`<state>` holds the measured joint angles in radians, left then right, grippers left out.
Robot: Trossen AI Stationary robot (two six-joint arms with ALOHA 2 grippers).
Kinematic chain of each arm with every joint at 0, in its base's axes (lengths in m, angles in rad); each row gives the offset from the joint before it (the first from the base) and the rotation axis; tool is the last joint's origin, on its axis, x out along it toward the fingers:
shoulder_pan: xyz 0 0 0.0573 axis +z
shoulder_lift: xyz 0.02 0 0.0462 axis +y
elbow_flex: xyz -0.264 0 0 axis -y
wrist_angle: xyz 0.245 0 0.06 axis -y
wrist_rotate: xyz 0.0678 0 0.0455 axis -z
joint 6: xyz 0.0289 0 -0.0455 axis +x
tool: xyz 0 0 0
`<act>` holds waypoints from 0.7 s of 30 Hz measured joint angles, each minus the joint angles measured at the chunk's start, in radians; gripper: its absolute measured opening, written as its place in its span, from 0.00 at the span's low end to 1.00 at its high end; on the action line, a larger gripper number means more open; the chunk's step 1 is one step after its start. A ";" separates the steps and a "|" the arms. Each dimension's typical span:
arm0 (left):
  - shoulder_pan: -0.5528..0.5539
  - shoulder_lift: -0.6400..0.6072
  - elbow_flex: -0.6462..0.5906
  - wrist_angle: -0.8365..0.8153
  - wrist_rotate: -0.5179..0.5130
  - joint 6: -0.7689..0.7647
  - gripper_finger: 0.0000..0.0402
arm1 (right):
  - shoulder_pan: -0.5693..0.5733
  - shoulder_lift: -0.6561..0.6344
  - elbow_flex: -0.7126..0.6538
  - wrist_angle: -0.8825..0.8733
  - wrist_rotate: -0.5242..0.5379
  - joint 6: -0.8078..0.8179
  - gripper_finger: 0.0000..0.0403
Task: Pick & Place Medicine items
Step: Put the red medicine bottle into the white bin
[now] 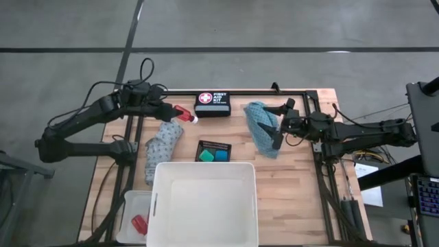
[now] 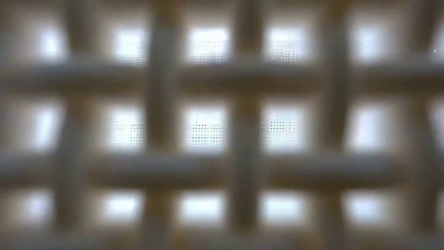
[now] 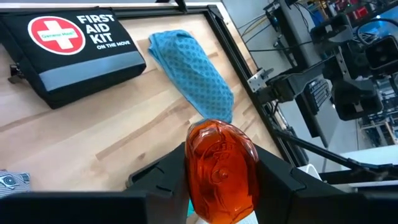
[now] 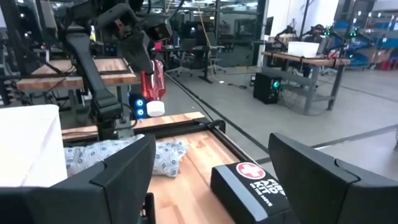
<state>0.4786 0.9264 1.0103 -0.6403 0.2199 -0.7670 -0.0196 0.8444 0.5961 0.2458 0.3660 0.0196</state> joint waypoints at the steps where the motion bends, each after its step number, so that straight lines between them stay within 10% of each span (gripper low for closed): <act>1: 0.000 0.000 0.000 0.000 0.000 0.000 0.32 | 0.000 0.000 0.000 0.000 0.000 -0.010 0.76; 21: 0.000 -0.021 -0.001 -0.099 0.033 -0.036 0.32 | 0.000 0.016 -0.004 -0.009 0.000 -0.051 0.77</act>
<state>0.4786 0.9059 1.0096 -0.7392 0.2530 -0.8033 -0.0196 0.8600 0.5922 0.2363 0.3660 -0.0316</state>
